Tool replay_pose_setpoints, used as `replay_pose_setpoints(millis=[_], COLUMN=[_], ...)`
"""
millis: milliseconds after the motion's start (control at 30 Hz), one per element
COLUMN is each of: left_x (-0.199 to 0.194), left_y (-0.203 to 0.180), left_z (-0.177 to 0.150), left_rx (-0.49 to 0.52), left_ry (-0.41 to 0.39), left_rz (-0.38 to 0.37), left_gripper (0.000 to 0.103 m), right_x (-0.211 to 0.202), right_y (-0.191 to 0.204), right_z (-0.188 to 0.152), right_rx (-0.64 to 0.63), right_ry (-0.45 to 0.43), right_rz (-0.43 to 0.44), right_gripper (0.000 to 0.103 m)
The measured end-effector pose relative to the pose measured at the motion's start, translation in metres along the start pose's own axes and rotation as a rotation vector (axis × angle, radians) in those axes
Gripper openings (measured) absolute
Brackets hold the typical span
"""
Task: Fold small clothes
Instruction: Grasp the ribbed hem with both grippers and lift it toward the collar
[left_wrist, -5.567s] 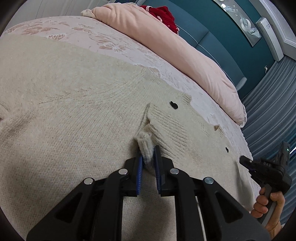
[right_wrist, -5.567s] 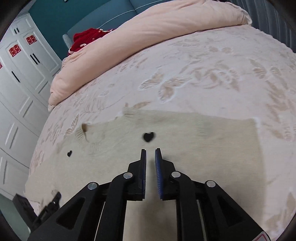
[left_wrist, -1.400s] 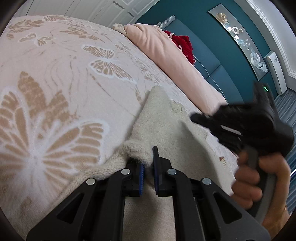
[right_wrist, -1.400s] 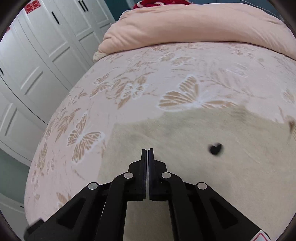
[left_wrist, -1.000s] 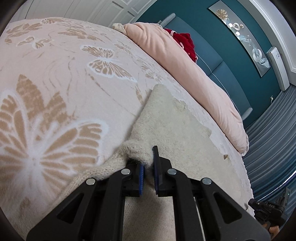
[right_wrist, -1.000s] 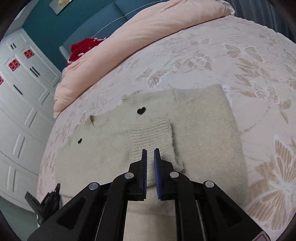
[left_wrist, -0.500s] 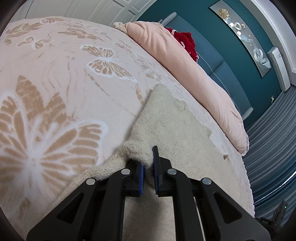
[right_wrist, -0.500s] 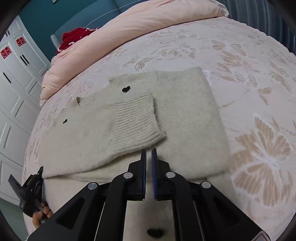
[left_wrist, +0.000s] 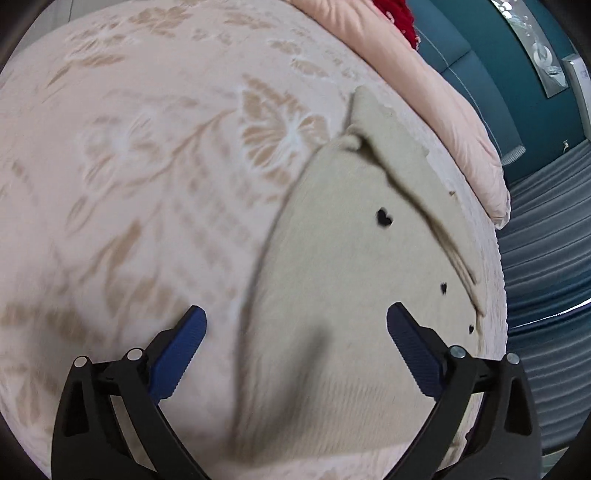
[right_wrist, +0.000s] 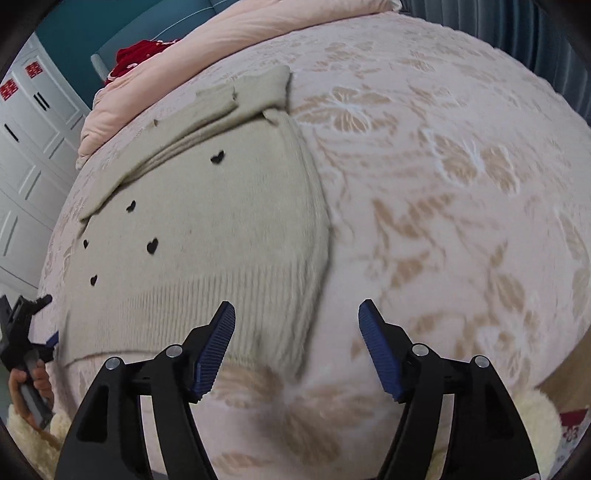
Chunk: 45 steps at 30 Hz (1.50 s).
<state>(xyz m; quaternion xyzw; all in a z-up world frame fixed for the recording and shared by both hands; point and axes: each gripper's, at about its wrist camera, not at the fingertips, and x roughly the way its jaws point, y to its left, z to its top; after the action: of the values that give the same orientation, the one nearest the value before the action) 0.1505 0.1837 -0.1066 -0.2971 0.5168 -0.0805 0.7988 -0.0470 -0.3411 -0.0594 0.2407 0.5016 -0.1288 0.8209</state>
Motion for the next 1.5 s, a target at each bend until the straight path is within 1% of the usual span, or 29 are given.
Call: replay_pose_setpoints(millis=[33,67,100,133,167,233,267,333,400,467,533,567,600,633,667,700,733,767,833,967,1000,1033,1100,1167,1200,1300,1400,1433,1500], left_x=[-0.007,-0.014,-0.017,-0.018,-0.018,-0.015,-0.013,-0.005,0.002,0.009,0.012,0.013,0.016,0.02,0.024,0.027,0.029,0.029,0.017,-0.011,-0.02,-0.031,-0.053,-0.071,-0.077,-0.088,-0.098,-0.106,-0.129], left_y=[0.006,0.006,0.005,0.001,-0.003,-0.011,-0.017,-0.026,-0.035,-0.041,-0.045,-0.048,-0.052,-0.057,-0.06,-0.062,-0.063,-0.062,-0.06,-0.058,-0.059,-0.059,-0.056,-0.048,-0.043,-0.025,-0.011,-0.009,-0.008], left_z=[-0.011,-0.019,-0.027,-0.032,-0.038,-0.044,-0.045,-0.045,-0.04,-0.034,-0.029,-0.027,-0.026,-0.025,-0.025,-0.025,-0.025,-0.024,-0.023,-0.021,-0.023,-0.025,-0.031,-0.041,-0.049,-0.074,-0.107,-0.119,-0.14], left_rx=[0.001,0.01,0.02,0.028,0.037,0.059,0.071,0.103,0.106,0.102,0.084,0.084,0.095,0.113,0.123,0.128,0.131,0.117,0.089,0.082,0.088,0.097,0.119,0.139,0.147,0.151,0.134,0.144,0.185], left_ry=[-0.023,-0.049,-0.058,-0.06,-0.066,-0.064,-0.069,-0.048,-0.025,-0.004,0.013,0.024,0.044,0.076,0.108,0.137,0.167,0.183,0.16,0.142,0.141,0.133,0.124,0.142,0.154,0.203,0.267,0.29,0.322], left_rz=[-0.027,-0.03,-0.021,-0.015,-0.012,-0.002,0.021,0.025,0.033,0.032,0.022,0.004,-0.009,-0.019,-0.016,-0.018,-0.026,-0.043,-0.053,-0.082,-0.095,-0.105,-0.107,-0.117,-0.103,-0.093,-0.089,-0.086,-0.081], left_gripper=[0.096,0.096,0.096,0.097,0.098,0.098,0.098,0.098,0.098,0.098,0.097,0.09,0.083,0.066,0.05,0.041,0.018,0.018,0.016,0.013,0.013,0.007,0.006,0.006,0.006,0.006,0.006,0.006,0.006], right_x=[0.003,0.007,0.009,0.01,0.01,0.013,0.014,0.019,0.025,0.031,0.034,0.035,0.037,0.038,0.038,0.039,0.04,0.04,0.032,-0.003,-0.012,-0.022,-0.042,-0.059,-0.065,-0.075,-0.078,-0.083,-0.101], right_y=[-0.003,-0.003,-0.004,-0.004,-0.003,-0.002,-0.001,0.002,0.008,0.014,0.018,0.019,0.02,0.02,0.02,0.019,0.019,0.017,0.014,0.017,0.018,0.017,0.016,0.013,0.01,-0.006,-0.024,-0.027,-0.026], right_z=[-0.009,-0.015,-0.02,-0.023,-0.024,-0.023,-0.021,-0.014,-0.007,0.0,0.005,0.008,0.01,0.012,0.013,0.014,0.015,0.015,0.014,0.014,0.013,0.011,0.004,-0.01,-0.018,-0.044,-0.074,-0.087,-0.112], right_rx=[0.013,0.024,0.041,0.059,0.078,0.12,0.138,0.166,0.177,0.179,0.178,0.181,0.181,0.186,0.193,0.198,0.2,0.205,0.228,0.194,0.177,0.155,0.101,0.039,0.017,-0.015,0.005,-0.022,-0.116], right_ry=[0.018,0.03,0.034,0.023,0.007,-0.002,-0.007,-0.006,-0.001,-0.003,-0.01,-0.008,-0.004,-0.002,0.0,0.004,0.011,0.019,-0.003,-0.079,-0.087,-0.092,-0.092,-0.069,-0.06,-0.027,0.05,0.08,0.134], right_rz=[0.009,0.032,0.054,0.066,0.085,0.122,0.145,0.194,0.216,0.209,0.197,0.193,0.188,0.185,0.192,0.204,0.216,0.228,0.252,0.305,0.311,0.318,0.315,0.306,0.294,0.242,0.25,0.251,0.272], right_gripper=[0.068,0.068,0.07,0.071,0.076,0.077,0.077,0.077,0.077,0.077,0.075,0.069,0.061,0.057,0.048,0.031,0.02,0.013,0.012,0.01,0.009,0.009,0.008,0.008,0.008,0.008,0.007,0.007,0.007])
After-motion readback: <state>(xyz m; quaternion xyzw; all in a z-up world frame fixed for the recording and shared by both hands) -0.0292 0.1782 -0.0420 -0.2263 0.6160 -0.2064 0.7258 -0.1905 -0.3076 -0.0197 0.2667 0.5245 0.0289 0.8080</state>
